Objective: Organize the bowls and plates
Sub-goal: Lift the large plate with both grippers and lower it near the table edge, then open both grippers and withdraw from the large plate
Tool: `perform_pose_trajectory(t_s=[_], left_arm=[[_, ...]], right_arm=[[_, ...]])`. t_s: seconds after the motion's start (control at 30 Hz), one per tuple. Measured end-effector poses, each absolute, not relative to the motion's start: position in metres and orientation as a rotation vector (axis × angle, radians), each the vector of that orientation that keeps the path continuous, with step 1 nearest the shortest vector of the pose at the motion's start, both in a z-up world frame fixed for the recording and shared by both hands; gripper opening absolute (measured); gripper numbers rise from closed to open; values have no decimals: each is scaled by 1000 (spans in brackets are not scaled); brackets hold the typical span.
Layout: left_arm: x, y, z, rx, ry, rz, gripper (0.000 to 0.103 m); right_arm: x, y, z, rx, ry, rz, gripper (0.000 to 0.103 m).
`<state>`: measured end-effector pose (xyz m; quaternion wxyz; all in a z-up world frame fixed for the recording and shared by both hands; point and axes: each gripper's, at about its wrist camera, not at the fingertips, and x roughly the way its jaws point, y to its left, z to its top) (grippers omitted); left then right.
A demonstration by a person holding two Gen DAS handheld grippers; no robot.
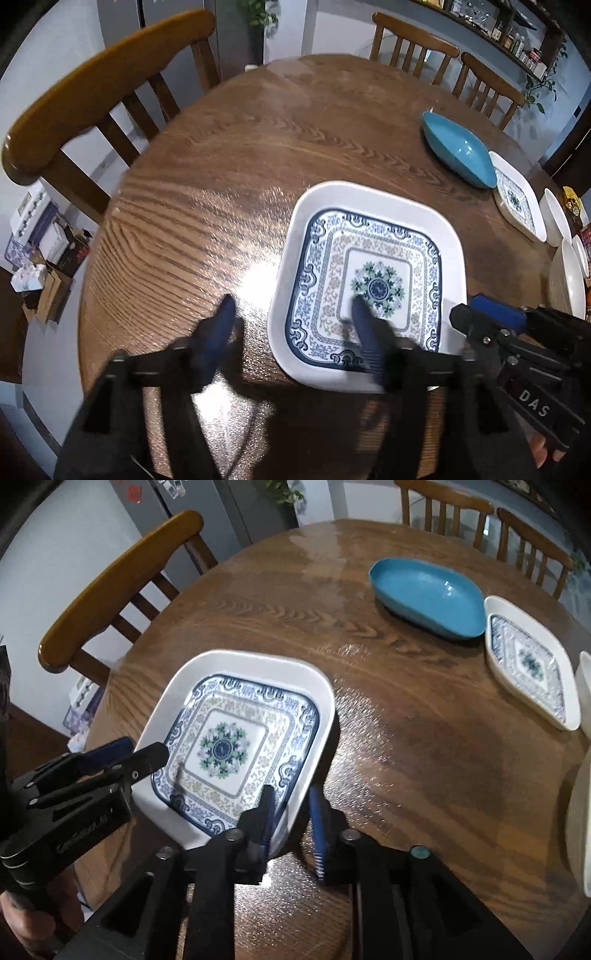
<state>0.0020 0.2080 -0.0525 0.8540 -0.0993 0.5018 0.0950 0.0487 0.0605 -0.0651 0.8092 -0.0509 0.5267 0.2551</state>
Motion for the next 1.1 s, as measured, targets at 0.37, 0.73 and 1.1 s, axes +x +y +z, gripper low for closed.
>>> perform_pose_trajectory(t_s=[0.37,0.73,1.1], left_arm=[[-5,183,-22,-172,999,148,84],[4,136,-15,-119,1021,60,94],[21,71,-9,-70,1039,-36,99]], right_arm=[[43,19,-35,-56,1038,488,39],[31,-44,-15,45,973,378,51],[13,-123,-4,123,937,233,72]])
